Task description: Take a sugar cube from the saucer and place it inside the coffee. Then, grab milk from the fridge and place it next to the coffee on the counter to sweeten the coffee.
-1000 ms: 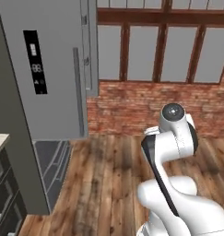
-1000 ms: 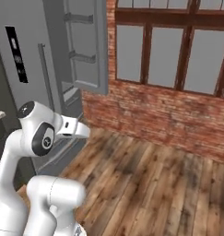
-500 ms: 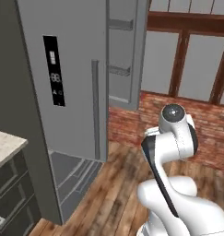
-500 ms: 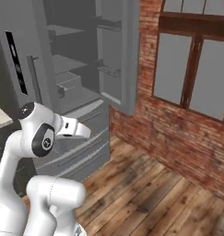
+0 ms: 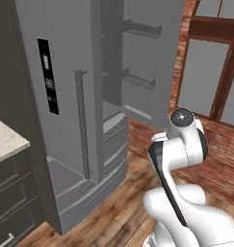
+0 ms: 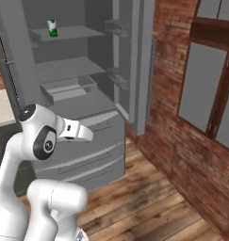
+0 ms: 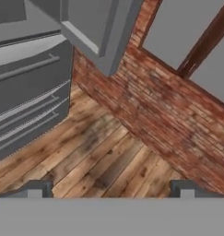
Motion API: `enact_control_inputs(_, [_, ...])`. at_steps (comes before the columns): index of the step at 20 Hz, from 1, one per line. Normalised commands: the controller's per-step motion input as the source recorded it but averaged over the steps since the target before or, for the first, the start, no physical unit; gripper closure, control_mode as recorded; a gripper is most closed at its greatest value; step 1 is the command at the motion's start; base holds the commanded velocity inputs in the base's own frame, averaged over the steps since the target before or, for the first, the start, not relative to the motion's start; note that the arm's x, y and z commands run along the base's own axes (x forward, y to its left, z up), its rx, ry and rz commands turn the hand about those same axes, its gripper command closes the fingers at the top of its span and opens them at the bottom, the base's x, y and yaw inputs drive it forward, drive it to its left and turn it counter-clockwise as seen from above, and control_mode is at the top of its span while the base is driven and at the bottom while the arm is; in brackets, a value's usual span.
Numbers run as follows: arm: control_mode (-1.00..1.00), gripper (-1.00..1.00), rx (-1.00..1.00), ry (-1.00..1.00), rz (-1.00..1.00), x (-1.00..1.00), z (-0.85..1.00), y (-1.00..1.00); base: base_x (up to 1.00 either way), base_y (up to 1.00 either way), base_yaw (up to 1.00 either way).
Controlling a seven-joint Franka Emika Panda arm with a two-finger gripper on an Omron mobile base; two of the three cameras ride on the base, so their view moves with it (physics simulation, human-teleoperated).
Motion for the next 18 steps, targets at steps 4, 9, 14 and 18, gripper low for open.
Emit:
enact_control_inputs(4, [1.00, -1.00, 0.00, 0.00, 0.00, 0.00, 0.00, 0.00, 0.18, -0.67, 0.60])
enact_control_inputs(9, [1.00, -1.00, 0.00, 0.00, 0.00, 0.00, 0.00, 0.00, 0.16, -0.69, 0.60])
enact_control_inputs(14, [1.00, -1.00, 0.00, 0.00, 0.00, 0.00, 0.00, 0.00, 0.11, -0.73, 0.59])
enact_control_inputs(18, [1.00, -1.00, 0.00, 0.00, 0.00, 0.00, 0.00, 0.00, 0.03, -0.78, 0.58])
